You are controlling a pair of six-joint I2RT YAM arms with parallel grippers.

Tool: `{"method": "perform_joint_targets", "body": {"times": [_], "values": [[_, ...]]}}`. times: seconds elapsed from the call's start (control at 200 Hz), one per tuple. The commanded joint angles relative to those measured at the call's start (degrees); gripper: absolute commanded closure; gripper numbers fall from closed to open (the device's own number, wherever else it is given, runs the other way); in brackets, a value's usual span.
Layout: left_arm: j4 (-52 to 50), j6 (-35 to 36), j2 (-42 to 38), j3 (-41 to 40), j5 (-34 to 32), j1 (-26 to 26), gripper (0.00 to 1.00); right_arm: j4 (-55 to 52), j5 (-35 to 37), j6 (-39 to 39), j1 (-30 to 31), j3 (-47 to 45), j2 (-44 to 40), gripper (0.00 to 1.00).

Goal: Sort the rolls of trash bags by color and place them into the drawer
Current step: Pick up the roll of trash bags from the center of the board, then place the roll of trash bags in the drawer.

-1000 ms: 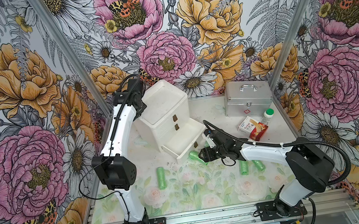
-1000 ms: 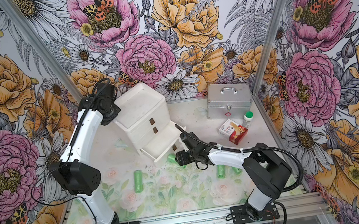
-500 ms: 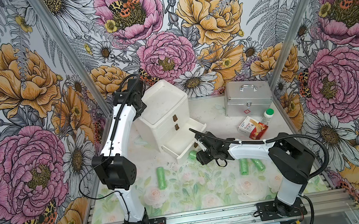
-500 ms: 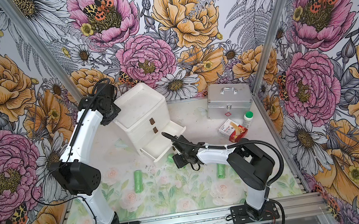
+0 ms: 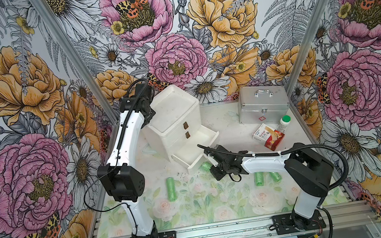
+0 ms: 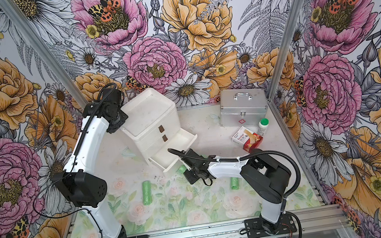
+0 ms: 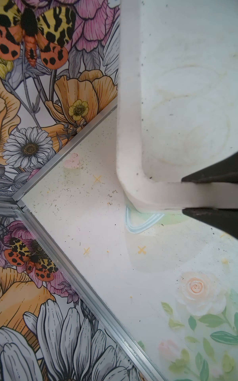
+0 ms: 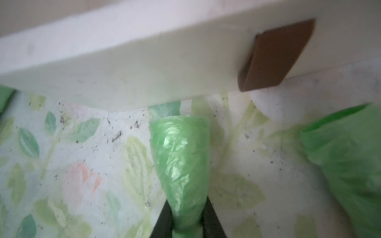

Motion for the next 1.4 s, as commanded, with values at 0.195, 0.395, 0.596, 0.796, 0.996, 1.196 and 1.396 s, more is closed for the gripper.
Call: {"method": "perform_joint_targets", "body": {"times": [0.195,0.395,0.596,0.796,0.996,1.196,1.396], "values": [[-4.09,-2.89,3.66,-2.90,12.01,-0.75,1.00,-4.12,-6.26,2.90,-0.58,-0.02,-15.47,0.89],[-3.96,-3.12,3.86,-2.27,14.21,-0.70,1.00,-7.05,-8.47,7.03,-3.66,12.70,-10.65,0.89],[-3.99,-3.03,2.82,-2.97,13.99,-0.47,1.00,-6.77,-10.24,20.36,-6.05,23.44,-0.38,0.89],[-3.74,-3.07,1.44,-4.62,13.88,-0.12,1.00,-3.35,-8.32,35.42,-5.83,26.88,5.60,0.89],[-3.28,-3.08,0.83,-5.59,13.96,-0.04,1.00,3.84,-6.54,46.84,-4.84,24.66,9.30,0.91],[-3.12,-2.89,0.57,-6.04,14.21,0.05,1.00,9.96,-5.74,52.56,-4.70,24.64,13.51,0.91],[-2.86,-2.70,-0.03,-7.15,14.21,0.60,1.00,13.36,-6.18,55.23,-4.49,24.89,16.43,0.76]]}}
